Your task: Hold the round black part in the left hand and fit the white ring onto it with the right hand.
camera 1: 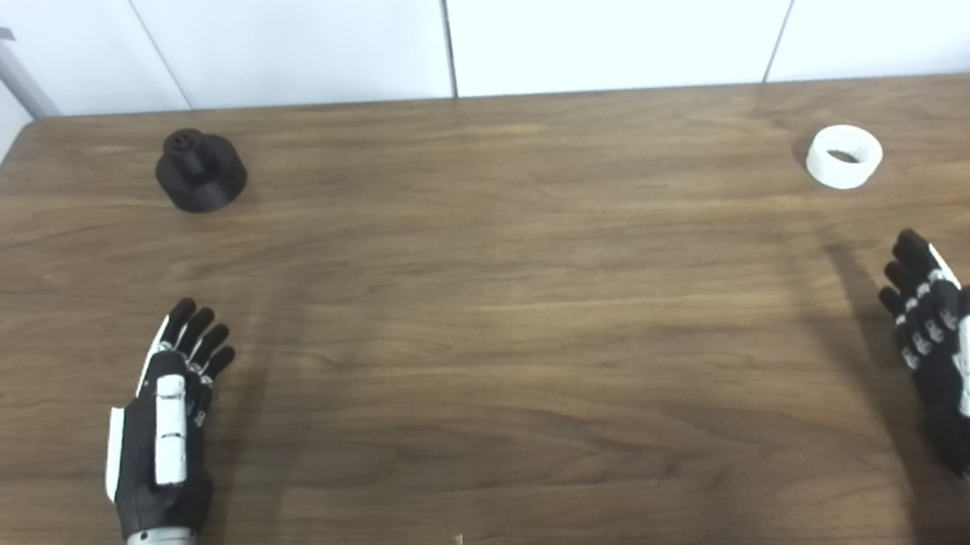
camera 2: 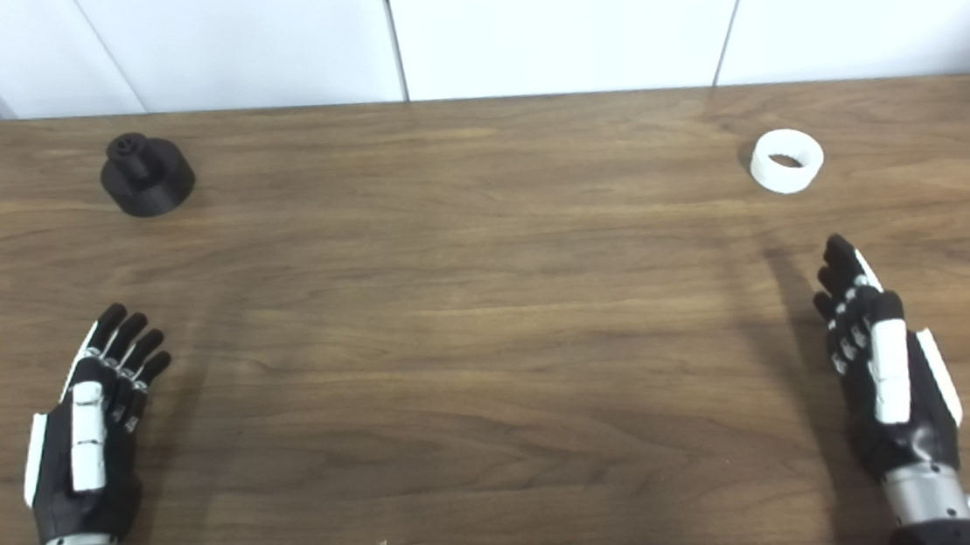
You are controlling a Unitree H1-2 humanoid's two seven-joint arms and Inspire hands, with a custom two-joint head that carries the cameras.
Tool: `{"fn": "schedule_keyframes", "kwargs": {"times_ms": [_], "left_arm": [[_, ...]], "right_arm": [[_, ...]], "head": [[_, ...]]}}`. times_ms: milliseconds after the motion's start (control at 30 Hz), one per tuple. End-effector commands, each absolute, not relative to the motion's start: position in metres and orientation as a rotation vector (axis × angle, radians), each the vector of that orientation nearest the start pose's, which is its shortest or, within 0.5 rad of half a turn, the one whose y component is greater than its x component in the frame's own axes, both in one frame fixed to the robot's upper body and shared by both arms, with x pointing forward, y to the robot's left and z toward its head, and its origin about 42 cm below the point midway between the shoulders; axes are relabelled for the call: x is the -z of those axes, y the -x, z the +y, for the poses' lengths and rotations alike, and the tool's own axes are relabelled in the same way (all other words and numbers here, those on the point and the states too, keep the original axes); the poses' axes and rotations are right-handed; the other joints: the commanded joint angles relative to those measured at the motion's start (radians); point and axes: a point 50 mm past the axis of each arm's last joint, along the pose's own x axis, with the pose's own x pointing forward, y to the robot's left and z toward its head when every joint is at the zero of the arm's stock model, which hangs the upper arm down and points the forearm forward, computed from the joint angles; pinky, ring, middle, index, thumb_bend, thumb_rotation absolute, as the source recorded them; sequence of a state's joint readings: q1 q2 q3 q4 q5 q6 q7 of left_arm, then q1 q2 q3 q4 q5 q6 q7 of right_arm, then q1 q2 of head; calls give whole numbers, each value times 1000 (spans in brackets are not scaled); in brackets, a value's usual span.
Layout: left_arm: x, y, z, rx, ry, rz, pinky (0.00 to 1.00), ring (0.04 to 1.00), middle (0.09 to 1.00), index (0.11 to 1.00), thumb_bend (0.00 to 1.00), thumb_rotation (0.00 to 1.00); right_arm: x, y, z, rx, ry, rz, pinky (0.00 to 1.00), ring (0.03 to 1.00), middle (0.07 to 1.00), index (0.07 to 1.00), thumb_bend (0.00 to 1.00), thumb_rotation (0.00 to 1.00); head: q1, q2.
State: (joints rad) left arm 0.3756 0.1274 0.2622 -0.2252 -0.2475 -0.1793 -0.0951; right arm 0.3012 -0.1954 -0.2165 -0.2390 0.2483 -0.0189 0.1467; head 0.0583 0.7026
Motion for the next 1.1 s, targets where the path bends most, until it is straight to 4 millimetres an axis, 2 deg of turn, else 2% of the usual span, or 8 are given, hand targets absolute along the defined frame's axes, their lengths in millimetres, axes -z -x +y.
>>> {"fn": "schedule_keyframes", "kwargs": {"times_ms": [0, 200, 433, 1067], "left_arm": [[-111, -147, 332, -220, -16, -148, 871, 885, 908, 915, 500, 844], [-106, -142, 333, -213, -19, -139, 874, 893, 920, 930, 500, 847], [-101, -140, 338, -209, -28, -145, 876, 899, 923, 940, 547, 823], [-99, -137, 340, -208, -40, -155, 875, 894, 920, 933, 529, 823]], "right_arm": [[-126, -182, -334, 70, 34, -102, 1000, 984, 982, 955, 623, 1000], [-120, -180, -333, 71, 52, -103, 989, 974, 972, 946, 638, 1000], [-114, -177, -331, 72, 46, -101, 997, 986, 977, 944, 630, 1000], [-113, -175, -330, 76, 50, -110, 1000, 980, 970, 941, 640, 1000]], "head": [[-2, -6], [-28, -36], [-48, -69], [-54, -63]]}}
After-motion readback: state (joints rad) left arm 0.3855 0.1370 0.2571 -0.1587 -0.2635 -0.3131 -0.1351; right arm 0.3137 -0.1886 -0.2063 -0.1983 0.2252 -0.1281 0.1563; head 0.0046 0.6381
